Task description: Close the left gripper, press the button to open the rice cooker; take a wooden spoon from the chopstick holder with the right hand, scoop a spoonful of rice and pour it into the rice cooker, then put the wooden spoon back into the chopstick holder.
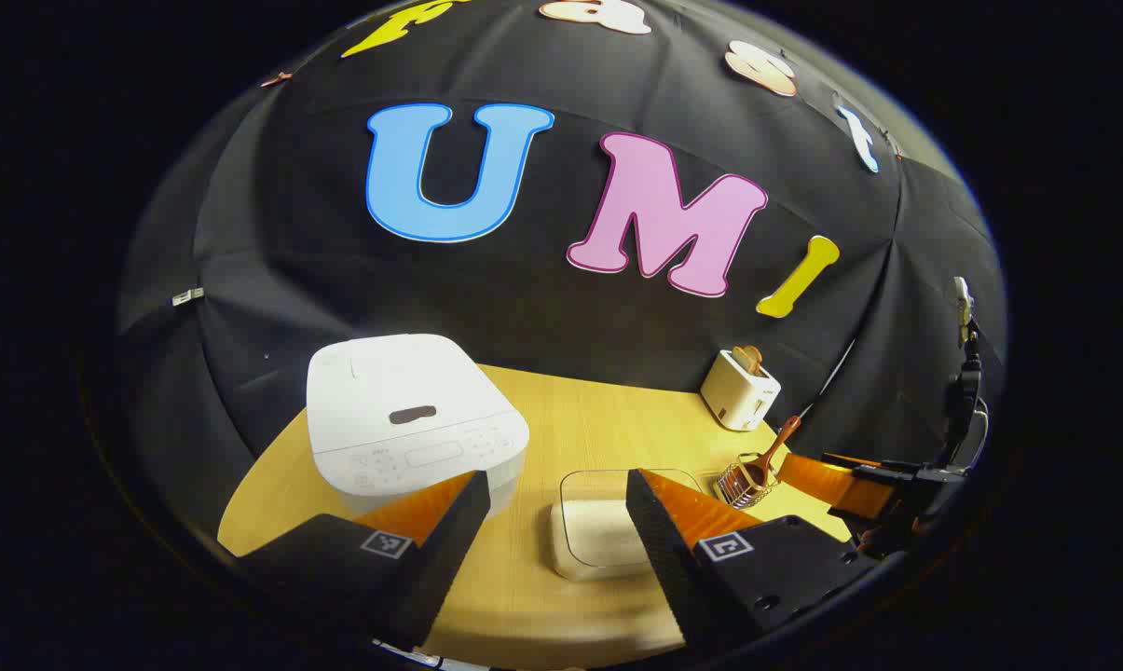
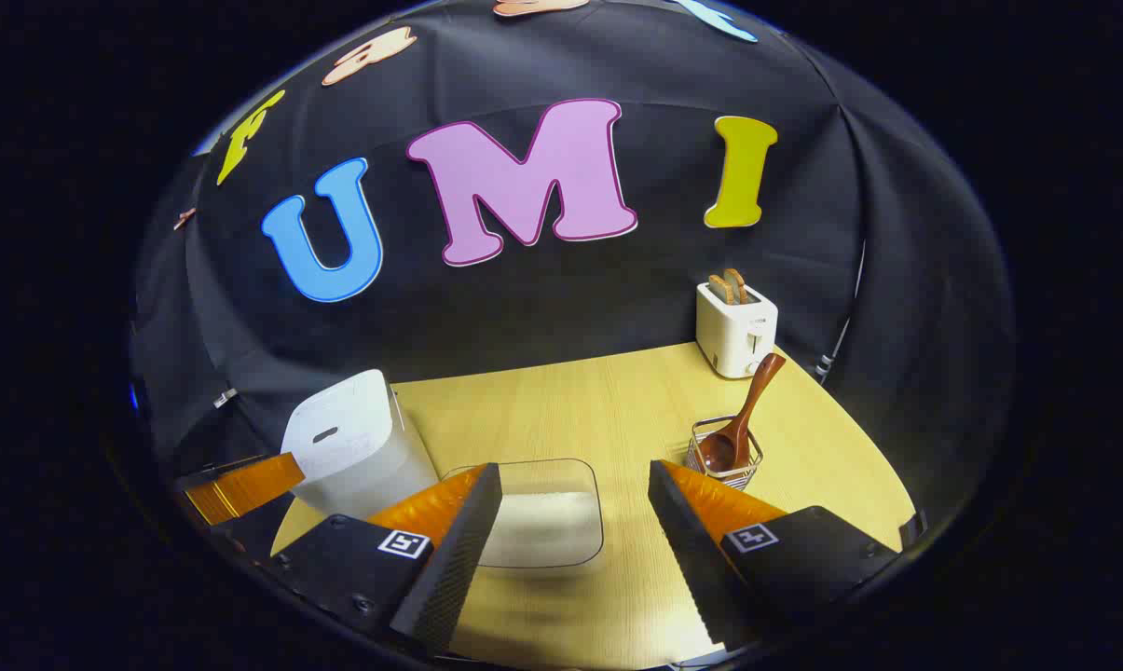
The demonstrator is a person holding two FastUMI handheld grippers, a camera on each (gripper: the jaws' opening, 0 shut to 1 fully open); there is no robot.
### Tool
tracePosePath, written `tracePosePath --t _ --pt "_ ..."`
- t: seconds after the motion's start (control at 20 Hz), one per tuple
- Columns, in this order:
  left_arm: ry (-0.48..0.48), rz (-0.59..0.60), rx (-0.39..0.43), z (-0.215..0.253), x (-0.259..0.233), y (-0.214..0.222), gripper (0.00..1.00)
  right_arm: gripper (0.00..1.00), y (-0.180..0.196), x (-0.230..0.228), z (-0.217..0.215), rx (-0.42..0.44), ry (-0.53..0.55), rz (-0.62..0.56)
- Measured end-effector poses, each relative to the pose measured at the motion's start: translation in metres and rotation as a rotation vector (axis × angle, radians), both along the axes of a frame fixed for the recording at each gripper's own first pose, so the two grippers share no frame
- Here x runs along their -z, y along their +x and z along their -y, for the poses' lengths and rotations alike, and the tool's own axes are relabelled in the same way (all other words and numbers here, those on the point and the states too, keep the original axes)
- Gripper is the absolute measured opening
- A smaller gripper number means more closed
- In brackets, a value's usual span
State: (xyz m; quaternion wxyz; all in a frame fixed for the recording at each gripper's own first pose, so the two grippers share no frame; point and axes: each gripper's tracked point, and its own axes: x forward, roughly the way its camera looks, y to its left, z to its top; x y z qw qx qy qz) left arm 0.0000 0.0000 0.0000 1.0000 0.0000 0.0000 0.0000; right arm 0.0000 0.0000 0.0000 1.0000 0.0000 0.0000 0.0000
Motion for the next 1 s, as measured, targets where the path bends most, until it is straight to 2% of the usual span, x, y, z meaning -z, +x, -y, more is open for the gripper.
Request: tracePosePath --t 0.15,0.45,0.5,0.55,0.6,1.0 --pt "-0.019 -0.014 0.005 0.001 0.003 0.003 0.96 0.99 0.001 0.002 0.002 0.003 0.005 -0.008" --pt "0.011 -0.023 0.02 0.009 0.005 0.006 0.95 0.99 0.0 0.002 0.004 -0.004 0.027 -0.02" --pt "0.014 -0.023 0.019 0.008 0.006 0.006 0.95 0.99 0.0 0.0 0.006 0.001 0.026 -0.014" --pt "0.012 -0.022 0.019 0.006 0.005 0.005 0.91 0.99 -0.001 0.001 0.007 0.006 0.025 -0.011" --pt "0.01 -0.019 0.02 0.006 0.005 0.006 0.96 0.98 -0.003 0.001 0.007 0.01 0.023 -0.012" --pt "0.019 0.014 0.054 -0.013 -0.002 0.002 0.96 0.99 -0.011 -0.006 0.006 0.085 0.04 0.007"
